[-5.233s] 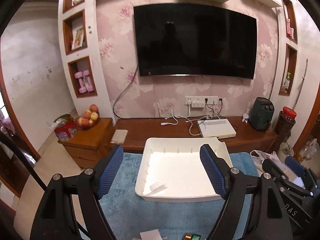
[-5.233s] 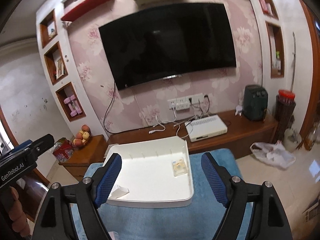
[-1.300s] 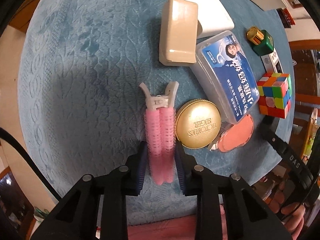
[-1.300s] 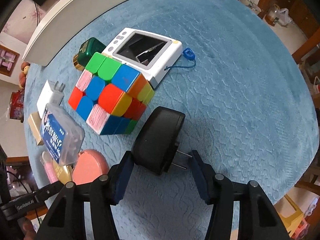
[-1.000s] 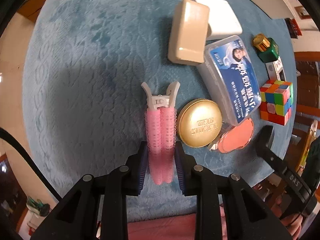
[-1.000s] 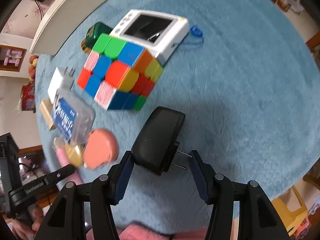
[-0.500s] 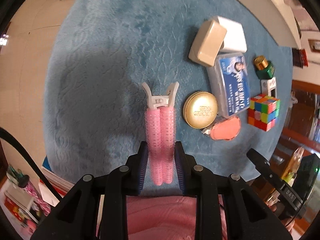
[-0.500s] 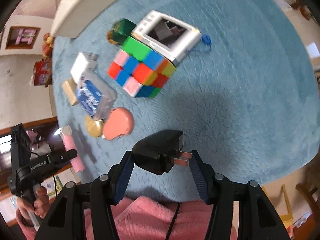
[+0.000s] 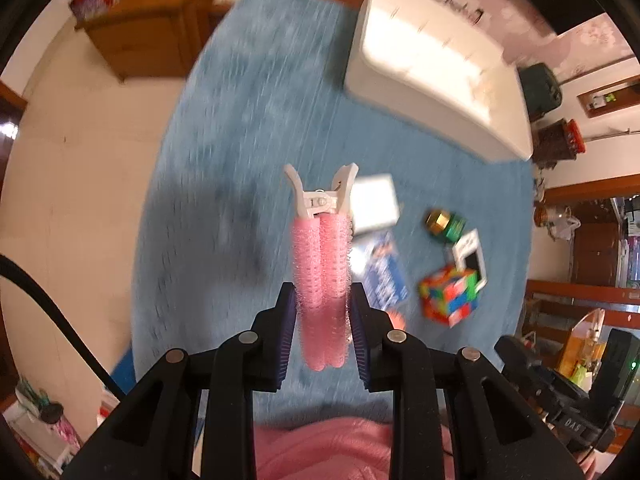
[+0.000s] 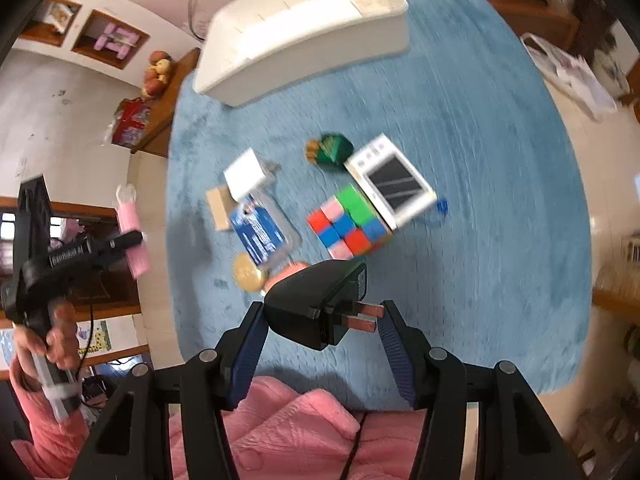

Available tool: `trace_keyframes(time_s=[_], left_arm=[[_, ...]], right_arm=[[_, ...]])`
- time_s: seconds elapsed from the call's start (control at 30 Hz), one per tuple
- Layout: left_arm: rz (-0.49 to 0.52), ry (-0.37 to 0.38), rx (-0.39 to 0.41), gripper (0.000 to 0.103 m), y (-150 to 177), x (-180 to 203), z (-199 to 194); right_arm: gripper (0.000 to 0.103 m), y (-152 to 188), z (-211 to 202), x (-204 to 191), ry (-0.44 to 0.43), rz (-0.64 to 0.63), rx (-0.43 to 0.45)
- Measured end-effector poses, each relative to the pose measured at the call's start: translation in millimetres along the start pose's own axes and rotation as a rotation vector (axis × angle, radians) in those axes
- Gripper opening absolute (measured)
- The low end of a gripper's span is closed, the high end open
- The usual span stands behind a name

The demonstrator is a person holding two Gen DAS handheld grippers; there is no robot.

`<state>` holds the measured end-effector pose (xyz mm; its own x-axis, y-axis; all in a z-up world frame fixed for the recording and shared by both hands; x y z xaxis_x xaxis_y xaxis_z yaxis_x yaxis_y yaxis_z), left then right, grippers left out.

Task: Organize rigid objects
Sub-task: 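Carry the pink rollers with the left tool over the white bin, then open the left tool to drop the pink rollers into the bin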

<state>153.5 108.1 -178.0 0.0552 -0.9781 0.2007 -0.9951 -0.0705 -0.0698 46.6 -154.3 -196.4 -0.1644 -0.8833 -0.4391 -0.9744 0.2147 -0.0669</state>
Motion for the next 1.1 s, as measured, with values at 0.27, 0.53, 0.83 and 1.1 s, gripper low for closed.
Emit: trace_keyframes(time_s=[0.27,0.53,0.83,1.1], left_arm=[[0.068,-0.027,0.159,0.028,-58.8,31.5,-41.2],[0.130,-0.034,0.241,0.028,-120.2,59.4,-48.9],[0.225,-0.005,0.318,0.028,-178.3,101.1,-31.8],[0.274,0.031,0.418,0.028,-209.3,131.9,-13.5]], right_arm=[[0.057,-46.6,-33.8,-23.0,-0.042,-0.068,0.082],[0.057,-105.6,-56.4,-44.6,-0.074,-0.111,0.194],[0.057,-179.7,-53.0,-55.6,-0.039,-0.176,0.347],[0.044,-231.8,-13.7,-56.4,-0.037,-0.228,0.424]])
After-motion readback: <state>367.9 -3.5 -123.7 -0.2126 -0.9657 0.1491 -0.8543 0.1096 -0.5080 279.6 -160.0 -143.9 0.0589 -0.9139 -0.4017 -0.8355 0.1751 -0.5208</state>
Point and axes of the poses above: each gripper's, at about its wrist camera, not at the fingertips, and z roughly the way its jaws point, x to its right, y to its underside, the point moved 6 cm from there along z, roughly the way its jaws point, and after that the axes turned 4 degrees about -y, right-handed, at the moved point
